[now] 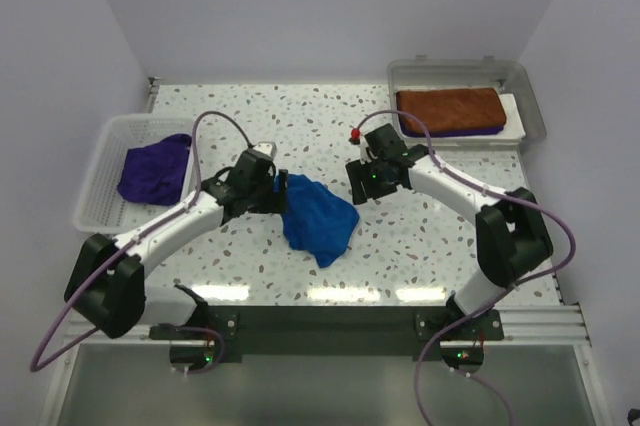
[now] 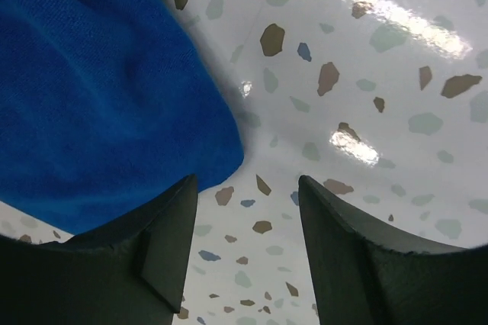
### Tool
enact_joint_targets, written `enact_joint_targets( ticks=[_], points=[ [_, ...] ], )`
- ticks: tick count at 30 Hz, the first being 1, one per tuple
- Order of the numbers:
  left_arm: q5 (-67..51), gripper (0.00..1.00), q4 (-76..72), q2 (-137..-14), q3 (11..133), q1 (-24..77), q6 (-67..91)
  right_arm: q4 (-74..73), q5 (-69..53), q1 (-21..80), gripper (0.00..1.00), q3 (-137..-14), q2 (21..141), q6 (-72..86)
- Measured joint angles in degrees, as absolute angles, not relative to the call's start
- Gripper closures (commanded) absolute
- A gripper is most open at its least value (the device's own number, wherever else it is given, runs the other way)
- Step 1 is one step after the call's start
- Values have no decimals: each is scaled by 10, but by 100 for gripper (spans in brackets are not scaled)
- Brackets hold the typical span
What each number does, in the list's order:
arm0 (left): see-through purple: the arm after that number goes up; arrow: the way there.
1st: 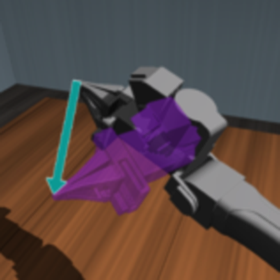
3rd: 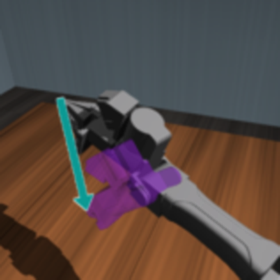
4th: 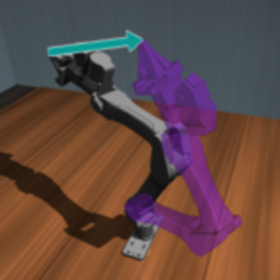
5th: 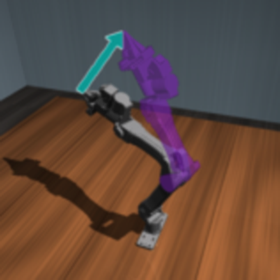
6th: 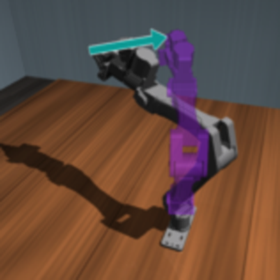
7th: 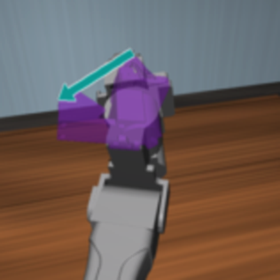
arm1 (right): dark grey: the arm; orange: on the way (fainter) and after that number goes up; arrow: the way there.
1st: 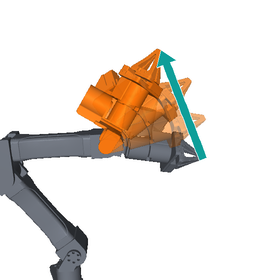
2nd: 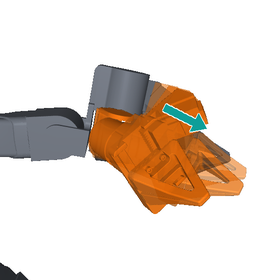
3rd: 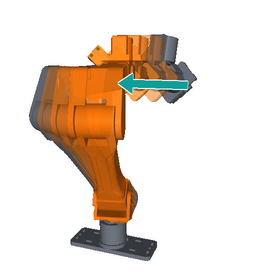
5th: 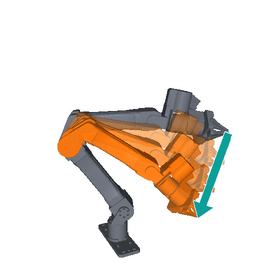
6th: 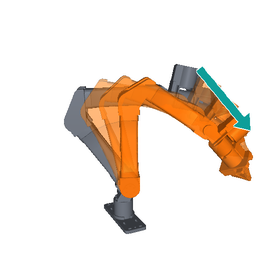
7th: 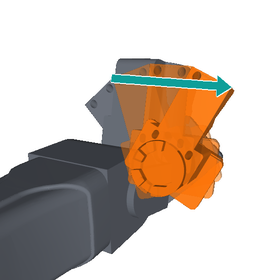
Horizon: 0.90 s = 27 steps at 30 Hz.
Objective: Fold and stack the towels
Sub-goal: Move the towel to the center of the board, then flatten out the crumpled towel
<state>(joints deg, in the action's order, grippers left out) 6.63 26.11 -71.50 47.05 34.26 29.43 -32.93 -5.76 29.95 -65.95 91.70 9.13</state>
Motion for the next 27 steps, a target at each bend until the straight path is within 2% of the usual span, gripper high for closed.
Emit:
enact_joint_targets(
  ticks=[7,16,17,19,22,23,24,26,27],
  points=[
    [84,32,223,-893,561,258,265,-298,-95,300,44,-662,983,102],
    [81,36,198,-1005,608,257,243,-255,-127,300,42,-662,1024,120],
    [79,39,197,-1013,608,257,243,-252,-130,300,43,-662,1030,121],
    [79,42,191,-1021,608,257,241,-249,-131,300,48,-662,1042,124],
    [76,57,176,-1025,608,257,241,-247,-133,300,65,-662,1050,126],
    [76,74,170,-1027,608,257,241,-247,-134,300,79,-661,1051,126],
    [75,83,164,-1029,608,257,244,-247,-135,300,85,-661,1051,124],
    [70,100,147,-1035,608,256,243,-246,-136,300,95,-662,1051,124],
    [67,100,140,-1037,609,256,244,-248,-135,300,100,-663,1051,123]
  ],
)
